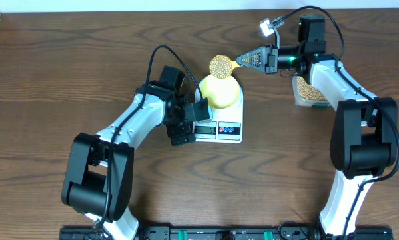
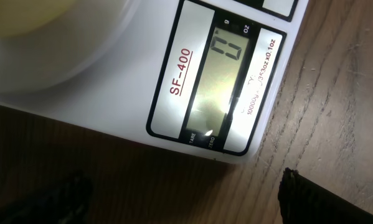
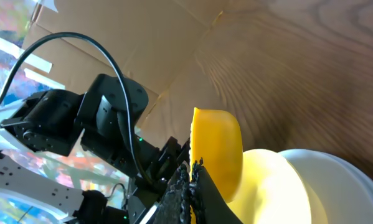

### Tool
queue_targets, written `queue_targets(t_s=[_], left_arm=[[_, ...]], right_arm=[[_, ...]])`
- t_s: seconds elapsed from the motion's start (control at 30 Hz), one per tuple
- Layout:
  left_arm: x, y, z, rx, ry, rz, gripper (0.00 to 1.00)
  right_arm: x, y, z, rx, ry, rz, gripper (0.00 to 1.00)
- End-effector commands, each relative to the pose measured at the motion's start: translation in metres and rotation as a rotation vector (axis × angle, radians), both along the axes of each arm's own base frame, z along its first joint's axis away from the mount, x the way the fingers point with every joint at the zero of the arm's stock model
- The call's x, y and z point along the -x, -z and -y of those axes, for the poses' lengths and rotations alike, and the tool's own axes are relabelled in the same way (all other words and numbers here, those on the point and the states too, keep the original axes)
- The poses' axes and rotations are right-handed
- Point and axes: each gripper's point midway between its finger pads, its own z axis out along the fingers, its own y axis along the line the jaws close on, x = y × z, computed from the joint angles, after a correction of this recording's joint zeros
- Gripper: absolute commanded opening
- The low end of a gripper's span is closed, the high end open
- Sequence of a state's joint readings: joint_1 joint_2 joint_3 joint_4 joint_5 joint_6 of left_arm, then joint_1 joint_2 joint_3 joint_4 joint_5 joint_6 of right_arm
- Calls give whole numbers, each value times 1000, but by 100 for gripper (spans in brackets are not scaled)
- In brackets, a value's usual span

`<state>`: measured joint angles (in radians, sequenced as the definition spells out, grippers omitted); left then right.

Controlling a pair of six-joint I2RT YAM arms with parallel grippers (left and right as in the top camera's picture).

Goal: Scoop item into bowl and weigh 50g on scale
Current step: 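Carry the yellow scoop left over the yellow bowl on the scale, then tilt the scoop with the right gripper to pour soybeans into the bowl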

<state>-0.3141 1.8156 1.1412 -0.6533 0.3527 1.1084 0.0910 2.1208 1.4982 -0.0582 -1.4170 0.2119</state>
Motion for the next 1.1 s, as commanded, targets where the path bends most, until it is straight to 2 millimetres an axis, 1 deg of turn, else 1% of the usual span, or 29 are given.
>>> queue_targets(t_s=[0.0, 0.27, 0.73, 1.07], left_arm=[[0, -4, -3, -3, 10, 16, 98], [0, -4, -3, -3, 10, 17, 98], [0, -4, -3, -3, 10, 17, 98], [0, -4, -3, -3, 10, 16, 98]], right_arm=[[2, 3, -2, -13, -23, 23, 1], [3, 3, -2, -12, -28, 60, 1], [2, 3, -1, -12, -24, 60, 1], [2, 3, -1, -11, -29, 108, 1]])
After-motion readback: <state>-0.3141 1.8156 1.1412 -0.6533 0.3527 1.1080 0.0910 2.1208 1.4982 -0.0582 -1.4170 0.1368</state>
